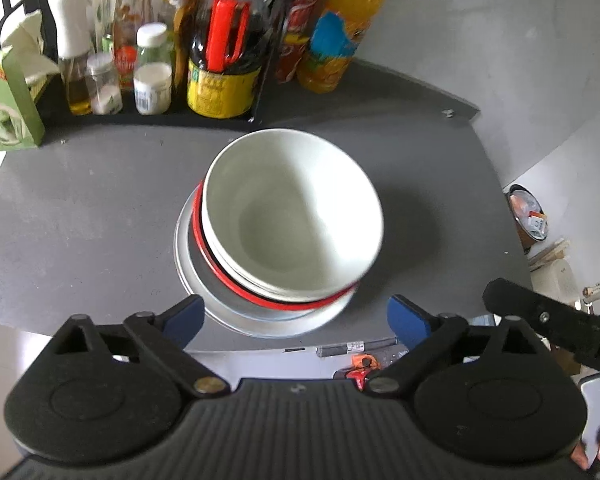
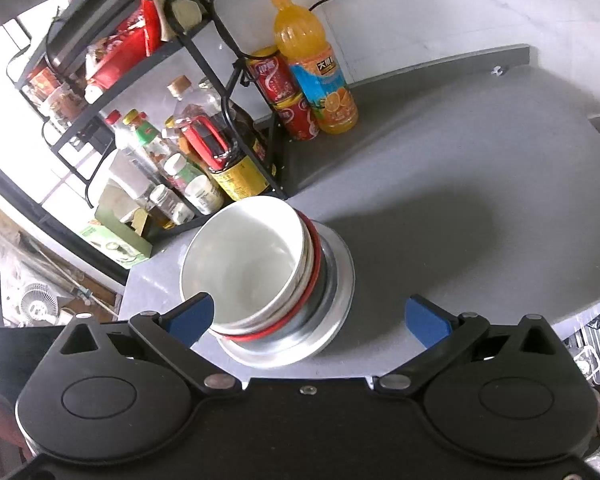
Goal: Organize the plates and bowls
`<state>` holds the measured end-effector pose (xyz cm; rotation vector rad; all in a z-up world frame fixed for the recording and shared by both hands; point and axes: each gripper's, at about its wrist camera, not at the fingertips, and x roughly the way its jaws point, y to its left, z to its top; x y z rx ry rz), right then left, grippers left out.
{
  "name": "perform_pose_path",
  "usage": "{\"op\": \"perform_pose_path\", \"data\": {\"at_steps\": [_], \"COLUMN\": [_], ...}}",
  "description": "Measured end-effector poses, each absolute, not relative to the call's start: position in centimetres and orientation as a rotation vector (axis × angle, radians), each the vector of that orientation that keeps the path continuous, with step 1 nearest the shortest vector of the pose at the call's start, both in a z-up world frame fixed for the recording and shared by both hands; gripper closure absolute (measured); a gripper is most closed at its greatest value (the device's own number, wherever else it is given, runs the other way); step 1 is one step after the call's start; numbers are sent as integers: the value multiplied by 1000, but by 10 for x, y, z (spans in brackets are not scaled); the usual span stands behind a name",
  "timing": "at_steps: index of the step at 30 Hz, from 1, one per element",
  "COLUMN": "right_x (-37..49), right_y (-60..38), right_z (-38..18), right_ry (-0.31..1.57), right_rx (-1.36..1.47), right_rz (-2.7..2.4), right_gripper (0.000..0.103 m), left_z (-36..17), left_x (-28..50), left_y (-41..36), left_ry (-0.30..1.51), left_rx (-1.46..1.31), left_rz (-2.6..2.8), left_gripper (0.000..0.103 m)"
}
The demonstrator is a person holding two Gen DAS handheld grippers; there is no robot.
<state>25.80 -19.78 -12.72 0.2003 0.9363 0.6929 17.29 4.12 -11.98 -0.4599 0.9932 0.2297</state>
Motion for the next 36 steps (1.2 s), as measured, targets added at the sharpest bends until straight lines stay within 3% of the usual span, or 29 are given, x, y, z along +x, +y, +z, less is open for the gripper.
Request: {"op": "perform_pose_path", "data": {"at_steps": [3, 36], "right_x": [247, 125], "right_y": [-209, -279], "right_z": [-121, -72], "right_ry": [914, 734], "right_rx": [208, 145], "right_rz": [678, 504], "right_gripper": [0, 0], "left_z": [-108, -59], "left_x": [159, 51], "left_y": [34, -22], "left_ry": [954, 776], "left_rx": [-463, -363], "left_rz": [220, 146], "left_gripper": [1, 0]}}
